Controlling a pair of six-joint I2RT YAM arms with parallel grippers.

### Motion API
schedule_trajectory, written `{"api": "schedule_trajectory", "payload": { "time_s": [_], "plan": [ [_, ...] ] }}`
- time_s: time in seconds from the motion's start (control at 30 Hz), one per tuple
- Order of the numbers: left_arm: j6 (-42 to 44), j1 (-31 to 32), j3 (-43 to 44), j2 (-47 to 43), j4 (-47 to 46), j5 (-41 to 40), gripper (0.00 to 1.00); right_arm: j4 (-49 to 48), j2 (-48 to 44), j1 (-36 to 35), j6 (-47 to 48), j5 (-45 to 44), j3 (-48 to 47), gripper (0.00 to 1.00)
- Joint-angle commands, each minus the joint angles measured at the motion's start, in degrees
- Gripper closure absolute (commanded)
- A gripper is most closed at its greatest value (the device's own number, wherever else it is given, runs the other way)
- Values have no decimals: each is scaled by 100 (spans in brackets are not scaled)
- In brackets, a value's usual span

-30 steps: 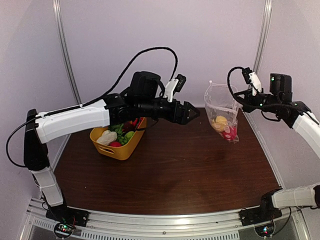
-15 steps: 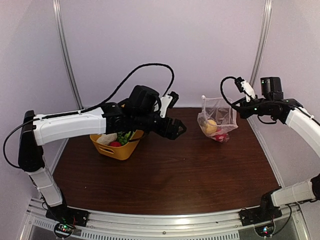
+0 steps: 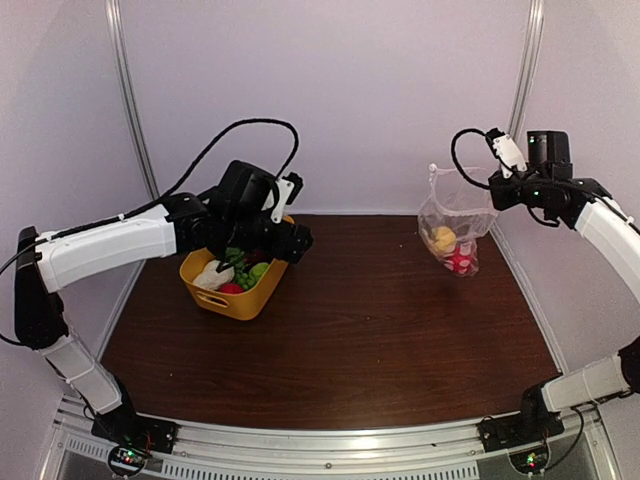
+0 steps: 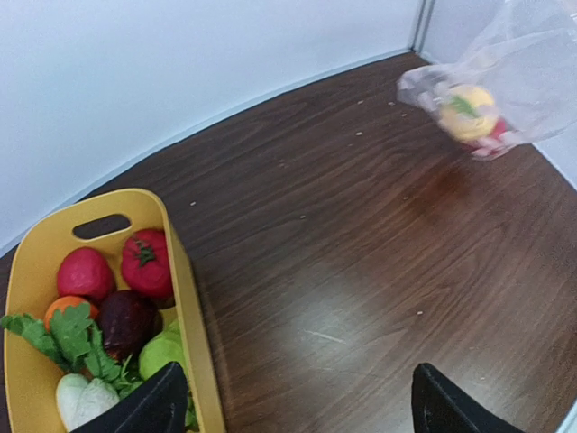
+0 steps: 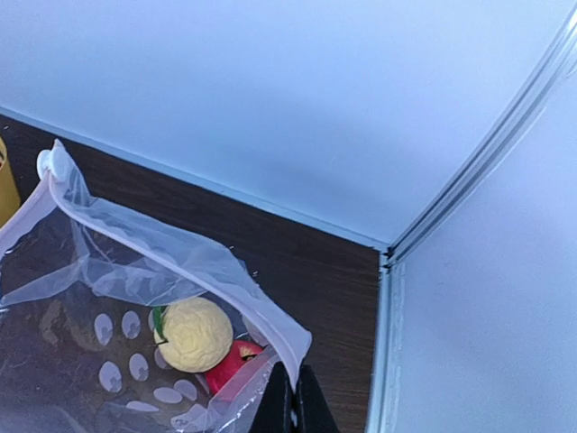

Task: Place the food in the zip-top bag and seal the zipper
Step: Adjust the zipper on the food storage bag.

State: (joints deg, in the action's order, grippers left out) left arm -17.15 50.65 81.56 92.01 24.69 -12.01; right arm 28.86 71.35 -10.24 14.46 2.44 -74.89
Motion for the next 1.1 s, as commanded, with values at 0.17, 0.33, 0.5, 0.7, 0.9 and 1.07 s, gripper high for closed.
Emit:
{"api": "schedule_trajectory", "payload": {
  "time_s": [0.17, 0.33, 0.5, 0.7, 0.9, 1.07],
  "plan": [
    [261, -616, -196, -501, 704, 124, 12, 161, 318, 67, 704, -1440, -644, 100],
    [551, -887, -340, -612, 839, -174, 12, 275, 61, -78, 231, -16, 15, 100],
    [559, -1217, -699, -705, 606, -100, 10, -243, -13, -356, -73, 1618, 1373, 100],
    [505, -1479, -977, -898, 301, 151, 7, -791, -134, -360, -282, 2285, 1970, 100],
    [615, -1485, -823, -817, 416, 365, 10, -1171, -326, -365, -219, 2427, 2351, 100],
    [744, -1708, -473, -340, 702, 208, 14, -1183, -433, -356, -140, 2506, 2488, 100]
  ]
}}
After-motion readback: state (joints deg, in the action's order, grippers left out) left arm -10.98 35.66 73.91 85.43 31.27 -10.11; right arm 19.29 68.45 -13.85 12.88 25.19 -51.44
